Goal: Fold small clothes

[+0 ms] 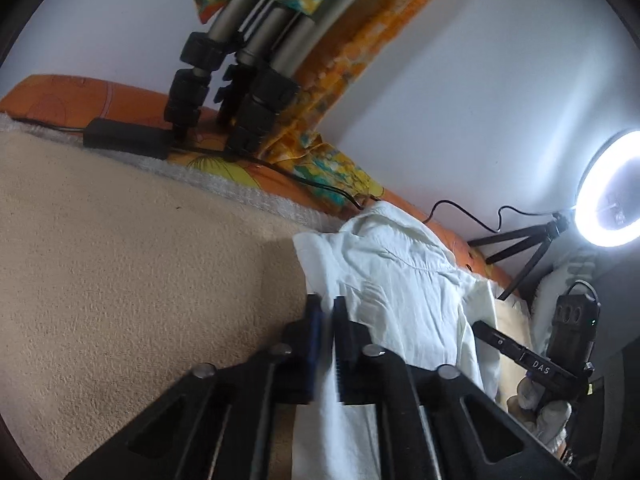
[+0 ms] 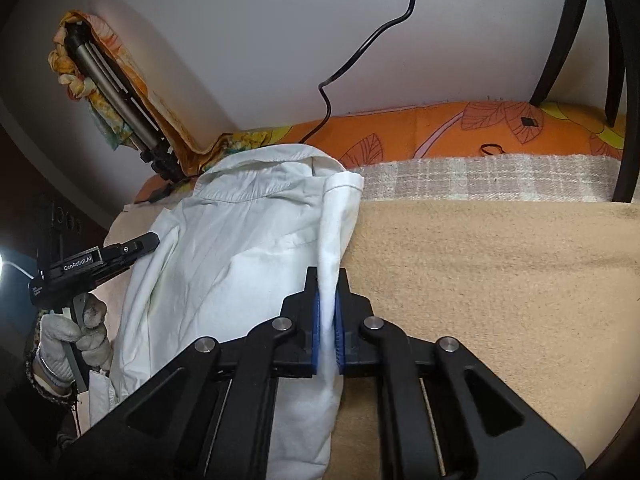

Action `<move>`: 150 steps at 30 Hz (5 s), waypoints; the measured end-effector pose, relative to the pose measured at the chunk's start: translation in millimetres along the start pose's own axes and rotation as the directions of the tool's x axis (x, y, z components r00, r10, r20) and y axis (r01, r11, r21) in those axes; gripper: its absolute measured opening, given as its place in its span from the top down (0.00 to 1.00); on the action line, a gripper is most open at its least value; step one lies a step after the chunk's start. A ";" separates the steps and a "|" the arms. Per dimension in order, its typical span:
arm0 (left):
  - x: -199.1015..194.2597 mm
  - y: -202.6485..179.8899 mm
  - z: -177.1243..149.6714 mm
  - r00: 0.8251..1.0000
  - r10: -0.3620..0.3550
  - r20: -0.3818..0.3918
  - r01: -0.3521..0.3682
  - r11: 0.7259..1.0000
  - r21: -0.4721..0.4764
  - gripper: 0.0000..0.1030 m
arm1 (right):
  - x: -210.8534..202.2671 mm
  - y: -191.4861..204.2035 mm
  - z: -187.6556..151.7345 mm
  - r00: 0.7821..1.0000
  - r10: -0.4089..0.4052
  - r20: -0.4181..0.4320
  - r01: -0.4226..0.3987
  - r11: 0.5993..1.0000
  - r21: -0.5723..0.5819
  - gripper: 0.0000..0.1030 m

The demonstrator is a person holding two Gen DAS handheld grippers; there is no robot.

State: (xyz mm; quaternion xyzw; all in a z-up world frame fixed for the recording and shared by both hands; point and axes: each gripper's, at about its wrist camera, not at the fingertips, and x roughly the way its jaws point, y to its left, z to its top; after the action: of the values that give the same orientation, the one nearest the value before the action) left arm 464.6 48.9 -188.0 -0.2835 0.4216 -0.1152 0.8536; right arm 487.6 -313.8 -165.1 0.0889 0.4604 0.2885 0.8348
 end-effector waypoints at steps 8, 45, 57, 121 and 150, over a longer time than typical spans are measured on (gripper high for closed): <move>-36.0 -38.5 -8.3 0.996 -0.034 0.077 0.025 0.993 0.118 1.00 | -46.6 23.1 0.9 0.991 0.095 0.096 -0.090 0.994 -0.059 0.95; -223.9 -88.8 -240.1 0.996 0.062 0.071 -0.090 0.850 0.520 1.00 | -191.3 134.6 -203.0 0.983 -0.110 0.147 0.157 0.920 -0.359 0.94; -254.2 -36.9 -243.4 1.000 0.008 0.028 -0.016 0.959 0.282 0.73 | -232.3 79.4 -229.0 0.994 -0.030 0.105 0.043 0.992 -0.121 0.64; -133.5 -175.1 -297.2 0.920 -0.229 -0.318 0.318 0.911 0.262 1.00 | -149.4 70.4 -177.6 0.999 0.041 -0.026 -0.037 0.989 0.140 0.92; -230.2 -79.8 -276.7 0.999 -0.033 -0.014 0.035 0.973 0.227 0.53 | -166.1 51.4 -219.9 0.983 0.149 -0.107 -0.111 0.947 0.301 0.77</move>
State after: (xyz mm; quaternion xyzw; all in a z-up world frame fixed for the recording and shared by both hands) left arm 108.5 -22.7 -124.8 -0.1906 0.4049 -0.1786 0.8762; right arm 218.7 -391.1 -147.9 0.2233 0.5440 0.2767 0.7601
